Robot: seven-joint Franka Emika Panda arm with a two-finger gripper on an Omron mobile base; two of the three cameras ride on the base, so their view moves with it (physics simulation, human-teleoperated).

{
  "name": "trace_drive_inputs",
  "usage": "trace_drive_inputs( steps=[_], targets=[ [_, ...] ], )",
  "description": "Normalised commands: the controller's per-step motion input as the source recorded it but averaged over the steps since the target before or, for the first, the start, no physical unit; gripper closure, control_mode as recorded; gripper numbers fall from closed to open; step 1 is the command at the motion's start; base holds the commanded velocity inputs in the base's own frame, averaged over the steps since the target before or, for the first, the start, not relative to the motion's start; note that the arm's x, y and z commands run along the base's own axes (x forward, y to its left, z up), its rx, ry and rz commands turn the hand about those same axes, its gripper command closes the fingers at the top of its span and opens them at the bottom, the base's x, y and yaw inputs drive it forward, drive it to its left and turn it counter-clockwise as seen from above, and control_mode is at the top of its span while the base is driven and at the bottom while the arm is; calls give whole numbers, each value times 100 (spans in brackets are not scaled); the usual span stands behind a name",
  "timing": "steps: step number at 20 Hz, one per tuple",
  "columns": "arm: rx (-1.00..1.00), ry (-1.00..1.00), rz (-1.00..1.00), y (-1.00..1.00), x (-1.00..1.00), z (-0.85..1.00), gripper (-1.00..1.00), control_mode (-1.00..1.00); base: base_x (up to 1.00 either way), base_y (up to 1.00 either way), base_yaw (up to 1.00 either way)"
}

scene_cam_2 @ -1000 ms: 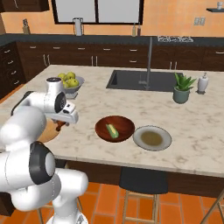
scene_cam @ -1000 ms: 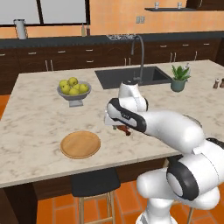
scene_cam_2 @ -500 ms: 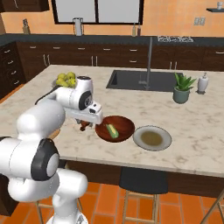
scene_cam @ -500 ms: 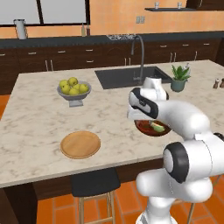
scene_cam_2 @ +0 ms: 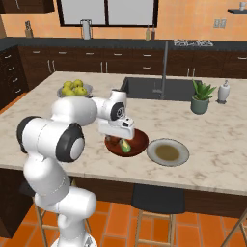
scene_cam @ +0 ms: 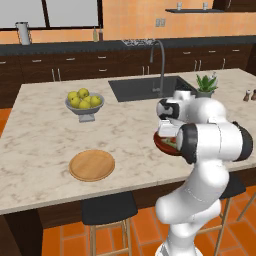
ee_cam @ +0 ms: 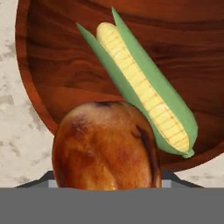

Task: Pick the chicken drumstick and corn from their plates and place them in the bowl. Then put the bowl in the fridge.

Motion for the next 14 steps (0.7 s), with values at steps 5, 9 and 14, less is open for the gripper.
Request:
trace_drive_inputs(
  steps=[5,9,14],
  targets=[
    [-5,8,0,1,71,-35,100,-100,0,0,0],
    [-7,2,1,0,58,-47,100,-100,0,0,0],
    [-5,-2,1,0,-10,-43,100,-100,0,0,0]
  ],
)
